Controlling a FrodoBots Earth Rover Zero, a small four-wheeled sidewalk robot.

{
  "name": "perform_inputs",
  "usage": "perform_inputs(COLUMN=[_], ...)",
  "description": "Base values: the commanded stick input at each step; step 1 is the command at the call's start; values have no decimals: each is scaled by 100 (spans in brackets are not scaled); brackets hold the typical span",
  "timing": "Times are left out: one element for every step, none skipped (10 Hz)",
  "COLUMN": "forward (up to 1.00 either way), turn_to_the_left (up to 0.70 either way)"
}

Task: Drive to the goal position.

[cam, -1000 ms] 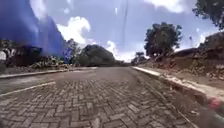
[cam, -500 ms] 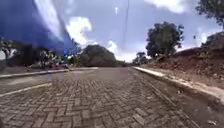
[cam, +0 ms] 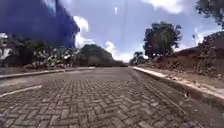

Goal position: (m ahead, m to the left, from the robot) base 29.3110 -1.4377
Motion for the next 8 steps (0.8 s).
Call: perform_inputs(forward=[70, 70, 70, 70, 70, 70, 70, 70], turn_to_the_left=[0, 0, 0, 0, 0, 0, 0, 0])
